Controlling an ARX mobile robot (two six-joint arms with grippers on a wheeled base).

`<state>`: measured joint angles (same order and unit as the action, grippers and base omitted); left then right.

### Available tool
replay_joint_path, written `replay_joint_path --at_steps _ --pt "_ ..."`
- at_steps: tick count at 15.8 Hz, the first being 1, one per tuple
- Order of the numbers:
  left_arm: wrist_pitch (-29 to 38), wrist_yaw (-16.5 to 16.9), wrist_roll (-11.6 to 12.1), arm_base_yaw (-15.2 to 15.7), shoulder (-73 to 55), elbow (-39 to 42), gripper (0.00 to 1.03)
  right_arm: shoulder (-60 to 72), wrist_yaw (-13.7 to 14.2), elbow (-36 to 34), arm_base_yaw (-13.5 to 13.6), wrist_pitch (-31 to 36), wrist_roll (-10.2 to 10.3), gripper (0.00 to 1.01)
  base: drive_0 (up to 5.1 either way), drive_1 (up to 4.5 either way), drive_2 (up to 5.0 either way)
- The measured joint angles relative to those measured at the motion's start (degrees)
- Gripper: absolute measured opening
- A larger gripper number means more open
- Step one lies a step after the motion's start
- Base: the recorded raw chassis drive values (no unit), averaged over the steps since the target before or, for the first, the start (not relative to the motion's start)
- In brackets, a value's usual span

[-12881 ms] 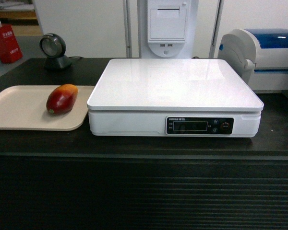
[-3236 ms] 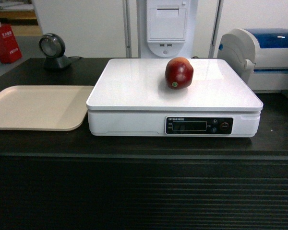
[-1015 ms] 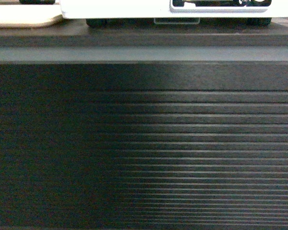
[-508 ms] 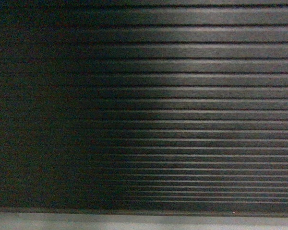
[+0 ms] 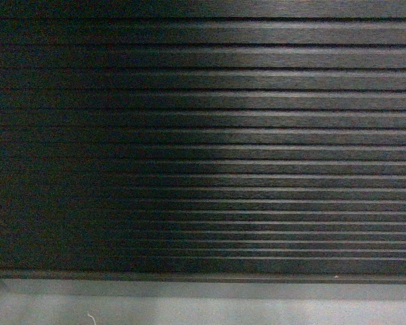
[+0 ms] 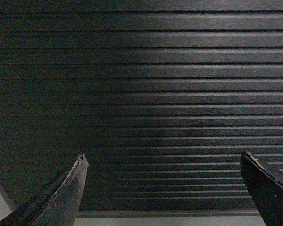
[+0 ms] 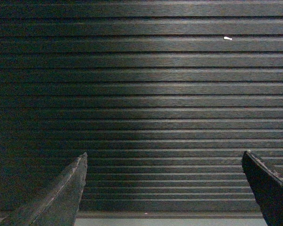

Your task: Place dark red mango on scale at checkout

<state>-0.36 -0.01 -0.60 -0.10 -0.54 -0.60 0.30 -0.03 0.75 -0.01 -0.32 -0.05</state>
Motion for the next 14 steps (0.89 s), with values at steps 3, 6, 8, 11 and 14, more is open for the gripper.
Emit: replay_joint_path --at_steps 3,6,8,11,14 --pt "0.0 0.0 0.0 0.0 0.0 0.0 0.98 0.0 0.02 0.0 0.0 0.02 0.0 0.98 0.0 0.0 0.0" --pt "0.0 0.0 0.0 0.0 0.0 0.0 0.98 0.0 0.0 0.0 0.0 0.02 0.0 0.98 0.0 0.0 0.0" --pt "0.0 0.0 0.02 0.0 0.0 0.0 0.98 0.0 0.0 0.0 0.0 0.02 0.02 0.98 0.0 0.0 0.0" --pt "0.0 0.0 0.0 0.0 0.0 0.0 0.98 0.0 0.02 0.0 0.0 0.02 0.02 0.98 0.0 0.0 0.0" --pt "0.02 0.0 0.0 0.0 0.0 0.0 0.98 0.0 0.0 0.0 0.0 0.02 0.0 0.98 0.0 0.0 0.0"
